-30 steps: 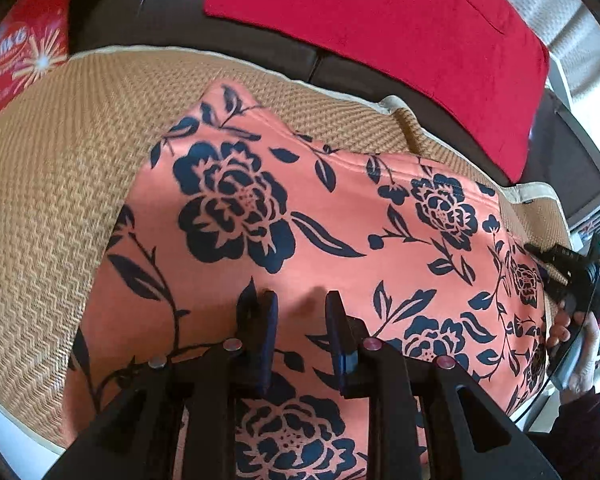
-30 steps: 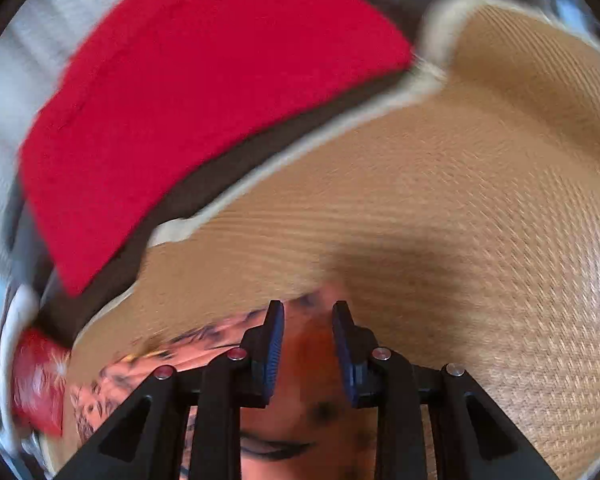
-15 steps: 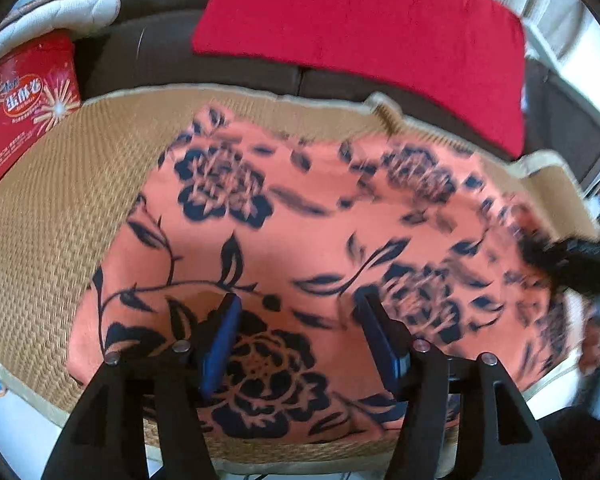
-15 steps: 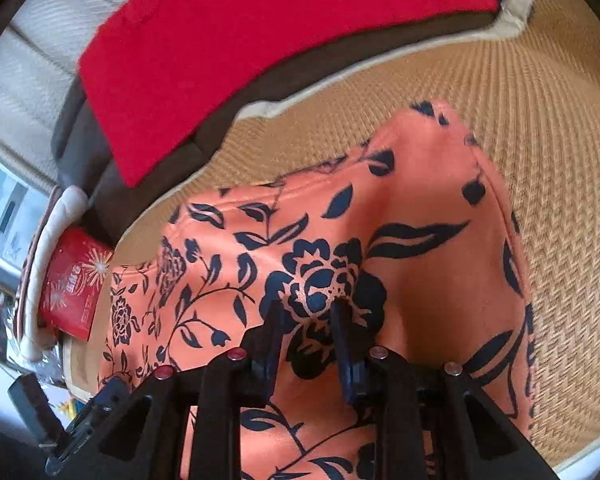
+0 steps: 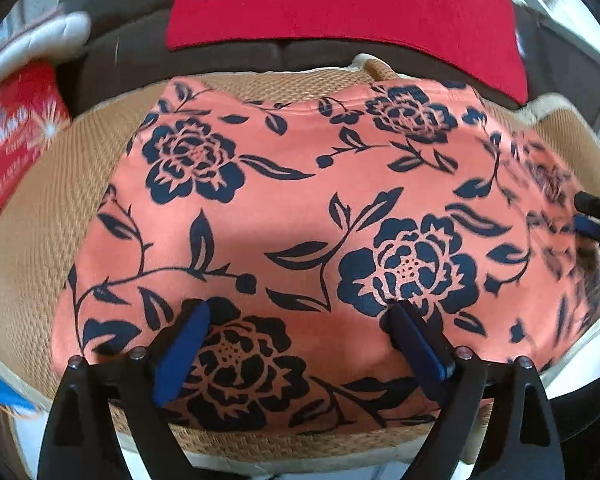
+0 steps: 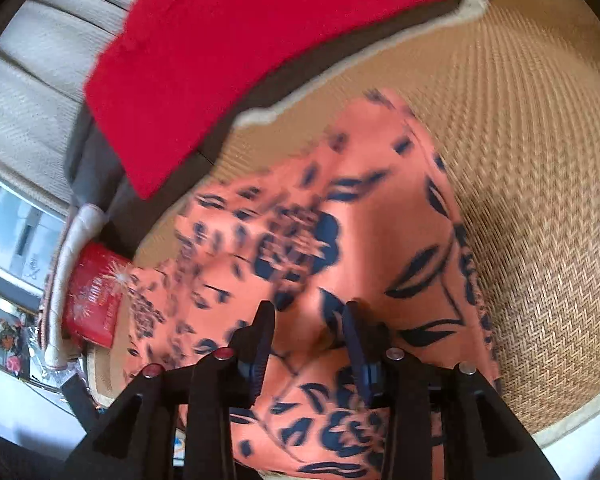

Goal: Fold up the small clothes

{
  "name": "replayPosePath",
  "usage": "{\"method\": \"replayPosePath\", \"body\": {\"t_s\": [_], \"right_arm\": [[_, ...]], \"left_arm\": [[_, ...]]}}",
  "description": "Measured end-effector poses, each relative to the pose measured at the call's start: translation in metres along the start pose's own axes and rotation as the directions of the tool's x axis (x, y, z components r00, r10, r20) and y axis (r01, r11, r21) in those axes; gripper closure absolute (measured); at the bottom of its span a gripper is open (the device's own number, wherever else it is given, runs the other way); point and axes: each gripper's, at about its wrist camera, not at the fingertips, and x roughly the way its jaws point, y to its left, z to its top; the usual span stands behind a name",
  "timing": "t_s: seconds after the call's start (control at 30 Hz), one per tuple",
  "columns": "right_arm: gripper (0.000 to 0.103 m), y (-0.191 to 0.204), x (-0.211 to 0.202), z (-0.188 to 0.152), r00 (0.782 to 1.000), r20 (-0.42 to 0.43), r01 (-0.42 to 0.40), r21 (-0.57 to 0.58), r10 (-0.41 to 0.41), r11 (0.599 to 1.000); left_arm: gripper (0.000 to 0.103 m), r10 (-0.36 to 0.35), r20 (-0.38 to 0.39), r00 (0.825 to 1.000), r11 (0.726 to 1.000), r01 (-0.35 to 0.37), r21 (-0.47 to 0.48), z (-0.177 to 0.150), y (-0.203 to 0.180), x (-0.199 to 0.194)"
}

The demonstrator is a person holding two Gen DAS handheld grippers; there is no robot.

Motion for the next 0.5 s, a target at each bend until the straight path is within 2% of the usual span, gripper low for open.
{"method": "replayPosePath", "body": {"t_s": [0.07,0.1,0.13,0.2,0.27,0.4,0.5], "right_arm": [[0.064,0.015,-0.004,-0.005,0.999,0.022,-0.047,-0.038,0.048,0.998],[0.064,0.024,-0.002,-0.008,0.998,0.019,-0.057,-0.064,0.058,0.996],[0.064,0.032,0.003,-0.011,0.999,0.007,-0.046,-0.086,0.047,0.995],[0.064,0.041,0.022,-0.014,0.999,-0.03,0.025,-0.118,-0.029,0.993],[0.065,0.044,0.045,-0.013,0.994,-0.069,0.08,-0.113,-0.088,0.99],[0.065,0.059,0.067,-0.003,0.991,-0.053,0.116,-0.152,-0.125,0.982],[0.068,0.059,0.078,0.013,0.991,-0.049,0.117,-0.17,-0.127,0.979]], "left_arm": [[0.011,-0.033,0.037,0.999,0.997,0.035,-0.066,-0.002,0.012,-0.009],[0.011,-0.019,0.046,0.999,0.996,0.023,-0.085,-0.002,0.016,-0.01],[0.011,0.002,0.048,0.999,0.996,0.002,-0.091,-0.002,0.019,-0.009],[0.011,0.055,0.064,0.996,0.994,-0.049,-0.094,-0.002,0.023,-0.011],[0.011,0.072,0.068,0.995,0.994,-0.066,-0.085,-0.001,0.03,-0.009],[0.011,0.16,0.058,0.985,0.987,-0.158,-0.039,0.005,0.029,0.011],[0.009,0.198,0.035,0.979,0.978,-0.196,-0.067,0.023,0.04,0.033]]}}
